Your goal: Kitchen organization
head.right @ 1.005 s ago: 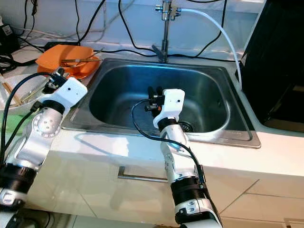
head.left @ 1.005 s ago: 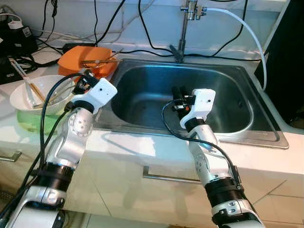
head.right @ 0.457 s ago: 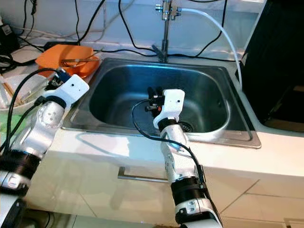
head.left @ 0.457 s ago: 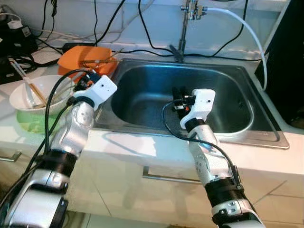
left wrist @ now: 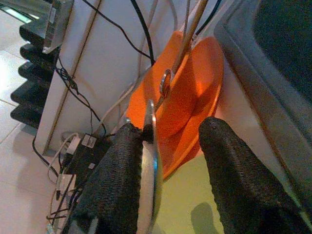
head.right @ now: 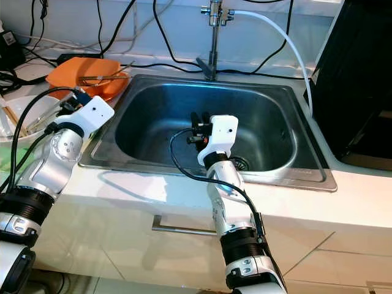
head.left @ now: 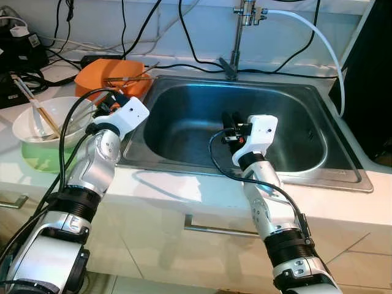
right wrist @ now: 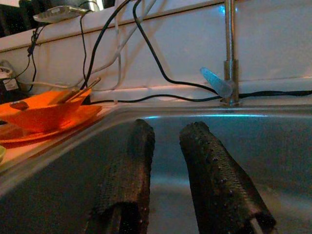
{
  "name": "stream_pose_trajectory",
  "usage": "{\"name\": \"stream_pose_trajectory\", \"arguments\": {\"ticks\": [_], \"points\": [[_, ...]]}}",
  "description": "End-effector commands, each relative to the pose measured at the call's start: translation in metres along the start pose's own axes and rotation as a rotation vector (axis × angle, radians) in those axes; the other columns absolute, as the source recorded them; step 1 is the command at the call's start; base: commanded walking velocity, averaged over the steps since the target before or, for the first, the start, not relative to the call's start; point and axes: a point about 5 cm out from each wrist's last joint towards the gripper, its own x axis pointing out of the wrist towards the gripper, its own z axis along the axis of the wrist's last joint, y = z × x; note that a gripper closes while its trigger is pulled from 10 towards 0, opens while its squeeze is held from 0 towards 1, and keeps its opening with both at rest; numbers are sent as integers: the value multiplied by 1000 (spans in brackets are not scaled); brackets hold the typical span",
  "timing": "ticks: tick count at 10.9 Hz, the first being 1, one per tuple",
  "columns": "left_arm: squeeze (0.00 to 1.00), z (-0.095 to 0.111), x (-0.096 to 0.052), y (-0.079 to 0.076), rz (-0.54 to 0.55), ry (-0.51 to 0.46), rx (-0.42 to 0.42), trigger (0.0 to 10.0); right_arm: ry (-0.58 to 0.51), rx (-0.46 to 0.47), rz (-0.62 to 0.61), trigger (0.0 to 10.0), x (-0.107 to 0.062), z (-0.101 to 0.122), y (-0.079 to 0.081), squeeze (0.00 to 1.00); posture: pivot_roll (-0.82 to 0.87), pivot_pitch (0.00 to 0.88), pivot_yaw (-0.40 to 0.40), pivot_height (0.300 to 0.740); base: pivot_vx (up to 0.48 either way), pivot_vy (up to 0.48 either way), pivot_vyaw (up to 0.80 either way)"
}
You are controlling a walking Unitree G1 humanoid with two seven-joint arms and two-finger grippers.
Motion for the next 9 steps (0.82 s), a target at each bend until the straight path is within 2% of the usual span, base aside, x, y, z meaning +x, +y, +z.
{"name": "stream_pose_trajectory", "arguments": {"ticks": [1,4,6,7,9], "points": [[0,4,3,7,21,-6,10,0,-2,3,-5,10000,3,2,0,0,171,3,3,740,0,0,0],[0,8,3,10,39,-21,1,0,-1,3,-4,10000,3,2,0,0,175,5,-1,740,0,0,0],[0,17,3,17,76,-59,-46,0,0,3,-3,10000,4,2,0,0,177,8,-3,740,0,0,0],[0,23,3,21,91,-83,-99,0,2,3,-2,10000,4,2,0,0,178,9,-5,740,0,0,0],[0,43,-1,30,100,-182,-279,0,4,4,1,10000,4,1,0,0,181,10,-6,740,0,0,0]]}}
